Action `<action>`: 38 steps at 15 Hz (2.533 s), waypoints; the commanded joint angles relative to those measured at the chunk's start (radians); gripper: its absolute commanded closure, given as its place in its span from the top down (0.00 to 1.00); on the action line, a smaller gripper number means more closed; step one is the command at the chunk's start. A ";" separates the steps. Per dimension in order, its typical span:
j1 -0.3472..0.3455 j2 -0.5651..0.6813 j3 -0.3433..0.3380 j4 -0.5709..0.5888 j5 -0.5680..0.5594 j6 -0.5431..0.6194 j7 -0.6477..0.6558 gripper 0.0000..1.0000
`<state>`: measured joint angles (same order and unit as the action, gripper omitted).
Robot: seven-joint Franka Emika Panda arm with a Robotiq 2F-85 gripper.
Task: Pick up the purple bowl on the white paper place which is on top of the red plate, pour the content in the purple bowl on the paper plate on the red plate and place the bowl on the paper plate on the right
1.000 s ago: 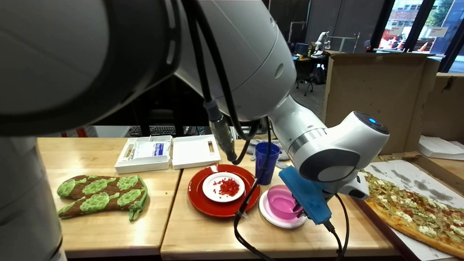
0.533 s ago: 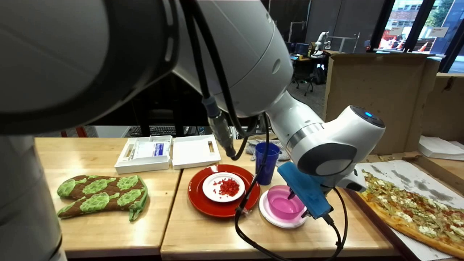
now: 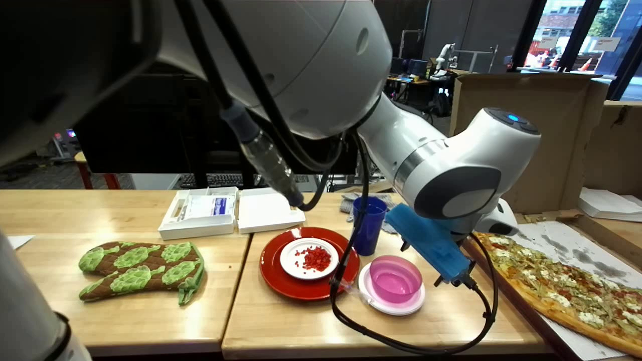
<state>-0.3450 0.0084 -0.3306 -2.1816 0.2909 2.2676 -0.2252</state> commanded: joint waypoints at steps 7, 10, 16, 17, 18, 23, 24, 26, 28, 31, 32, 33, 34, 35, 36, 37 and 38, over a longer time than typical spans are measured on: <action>0.076 -0.308 0.083 -0.155 -0.298 0.007 0.025 1.00; 0.105 -0.383 0.120 -0.201 -0.364 0.018 0.022 1.00; 0.164 -0.468 0.192 -0.294 -0.442 0.069 0.030 1.00; 0.171 -0.475 0.206 -0.308 -0.457 0.080 0.036 1.00; 0.181 -0.481 0.217 -0.321 -0.466 0.086 0.034 1.00; 0.220 -0.487 0.271 -0.376 -0.511 0.155 0.052 1.00; 0.229 -0.485 0.277 -0.383 -0.513 0.169 0.055 1.00; 0.248 -0.482 0.288 -0.398 -0.508 0.207 0.052 1.00; 0.258 -0.478 0.299 -0.408 -0.510 0.233 0.055 1.00; 0.272 -0.472 0.298 -0.420 -0.499 0.261 0.047 1.00; 0.274 -0.471 0.298 -0.424 -0.498 0.266 0.047 1.00; 0.278 -0.468 0.298 -0.428 -0.496 0.274 0.045 1.00; 0.281 -0.467 0.297 -0.432 -0.494 0.281 0.046 1.00; 0.281 -0.468 0.299 -0.438 -0.494 0.294 0.051 1.00; 0.283 -0.468 0.298 -0.443 -0.491 0.304 0.052 1.00; 0.281 -0.457 0.293 -0.423 -0.491 0.274 0.042 1.00; 0.281 -0.456 0.294 -0.428 -0.491 0.283 0.043 1.00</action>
<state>-0.0702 -0.4476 -0.0309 -2.6106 -0.1959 2.5529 -0.1855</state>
